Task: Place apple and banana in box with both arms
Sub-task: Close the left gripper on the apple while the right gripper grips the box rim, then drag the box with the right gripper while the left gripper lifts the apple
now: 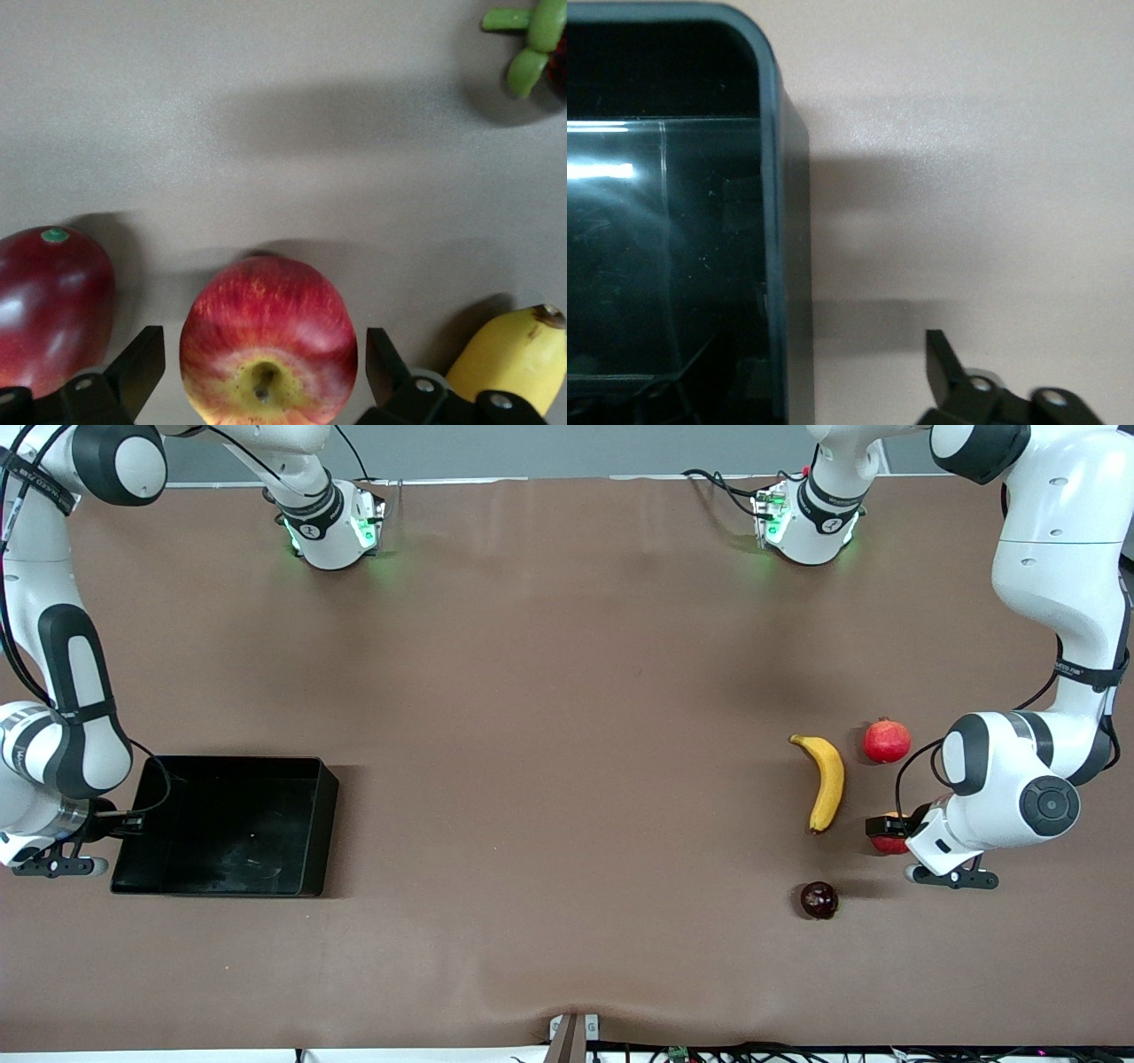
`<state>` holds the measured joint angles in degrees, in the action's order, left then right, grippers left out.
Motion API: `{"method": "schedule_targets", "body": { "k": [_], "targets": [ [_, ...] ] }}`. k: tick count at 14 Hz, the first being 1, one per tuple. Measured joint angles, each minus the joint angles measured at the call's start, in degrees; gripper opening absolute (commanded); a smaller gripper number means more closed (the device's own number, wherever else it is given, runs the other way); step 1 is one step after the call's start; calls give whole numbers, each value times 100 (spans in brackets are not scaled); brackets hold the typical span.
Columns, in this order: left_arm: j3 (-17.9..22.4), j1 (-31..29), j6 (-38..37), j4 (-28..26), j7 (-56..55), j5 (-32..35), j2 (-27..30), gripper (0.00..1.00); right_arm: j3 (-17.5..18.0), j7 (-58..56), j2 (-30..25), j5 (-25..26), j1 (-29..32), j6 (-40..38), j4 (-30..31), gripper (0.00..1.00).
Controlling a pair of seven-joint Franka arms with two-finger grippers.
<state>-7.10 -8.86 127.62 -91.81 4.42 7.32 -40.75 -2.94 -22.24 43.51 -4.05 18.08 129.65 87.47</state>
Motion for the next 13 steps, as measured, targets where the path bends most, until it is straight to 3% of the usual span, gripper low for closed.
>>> {"method": "schedule_targets", "body": {
  "k": [6, 9, 13],
  "targets": [
    [-8, 12, 2, -16, 12, 23, -18, 24, 13, -38, 2, -29, 5, -22, -3, 0],
    [-8, 33, 10, 2, 12, 33, -18, 11, 64, -46, 4, -40, 0, -25, -28, 0],
    [-13, 34, 23, 85, 15, 37, 26, 6, 181, -64, -166, -36, -58, -303, -204, 0]
  ]
}}
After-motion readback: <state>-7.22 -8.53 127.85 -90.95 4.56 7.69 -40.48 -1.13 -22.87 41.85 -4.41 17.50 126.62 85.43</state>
